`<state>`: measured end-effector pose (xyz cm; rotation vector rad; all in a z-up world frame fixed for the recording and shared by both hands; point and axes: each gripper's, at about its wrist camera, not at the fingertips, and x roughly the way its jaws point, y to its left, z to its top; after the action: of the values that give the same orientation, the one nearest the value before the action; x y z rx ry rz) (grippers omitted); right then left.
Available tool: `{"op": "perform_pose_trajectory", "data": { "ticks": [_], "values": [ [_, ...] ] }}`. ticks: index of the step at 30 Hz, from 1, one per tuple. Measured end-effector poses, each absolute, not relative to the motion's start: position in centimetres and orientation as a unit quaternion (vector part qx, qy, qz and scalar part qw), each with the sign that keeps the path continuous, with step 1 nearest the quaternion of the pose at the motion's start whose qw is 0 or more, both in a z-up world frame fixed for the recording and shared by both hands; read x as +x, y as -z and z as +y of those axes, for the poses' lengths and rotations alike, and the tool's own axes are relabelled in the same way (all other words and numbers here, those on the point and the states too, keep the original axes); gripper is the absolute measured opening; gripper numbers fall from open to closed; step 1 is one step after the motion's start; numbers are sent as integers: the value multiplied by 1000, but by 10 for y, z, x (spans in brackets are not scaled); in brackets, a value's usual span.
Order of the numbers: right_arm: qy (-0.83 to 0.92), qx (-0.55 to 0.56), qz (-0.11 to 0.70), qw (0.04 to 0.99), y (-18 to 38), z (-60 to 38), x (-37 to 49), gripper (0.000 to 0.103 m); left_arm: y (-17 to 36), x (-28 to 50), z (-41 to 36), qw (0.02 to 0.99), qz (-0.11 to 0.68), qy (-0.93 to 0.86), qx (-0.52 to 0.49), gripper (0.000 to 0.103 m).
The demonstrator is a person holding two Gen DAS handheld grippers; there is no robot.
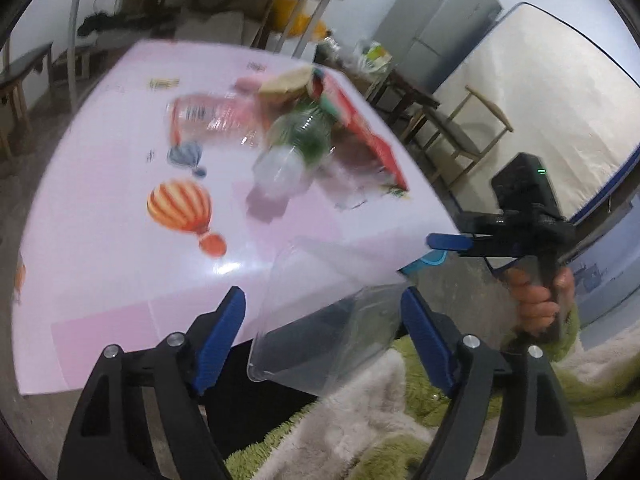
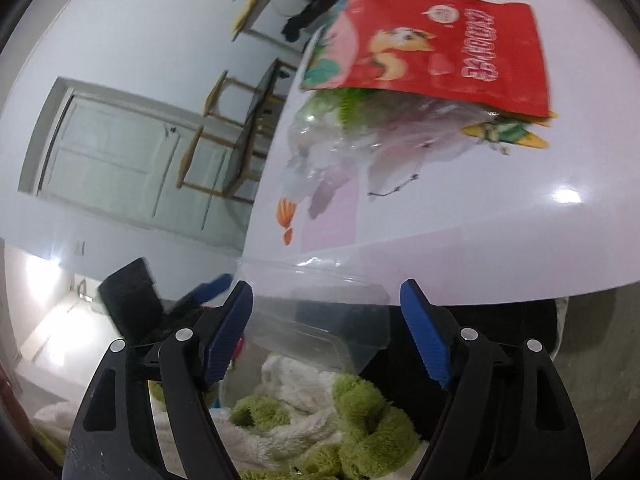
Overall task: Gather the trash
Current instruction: 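Hold the clear tub in the left tool while the right tool releases it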
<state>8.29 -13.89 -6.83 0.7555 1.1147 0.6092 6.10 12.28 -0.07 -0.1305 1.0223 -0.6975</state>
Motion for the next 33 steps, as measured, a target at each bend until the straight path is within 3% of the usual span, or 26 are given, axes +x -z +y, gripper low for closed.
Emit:
{"op": "perform_pose_trajectory", "data": {
  "ticks": [12, 19, 29, 33],
  "values": [
    [-274, 355, 519, 728, 80, -142, 73, 75, 38, 90, 126, 750, 510, 391, -156, 82],
    [-269, 360, 522, 725, 85, -146, 74, 76, 25, 56, 83, 770, 487, 413, -12, 82],
    [-265, 363, 521, 726, 83, -148, 74, 76, 23, 45, 57, 754, 490, 438, 8, 40],
    [-261, 368, 514, 730, 81, -154, 73, 76, 16, 54, 53, 732, 512, 448, -29, 40]
  ]
}}
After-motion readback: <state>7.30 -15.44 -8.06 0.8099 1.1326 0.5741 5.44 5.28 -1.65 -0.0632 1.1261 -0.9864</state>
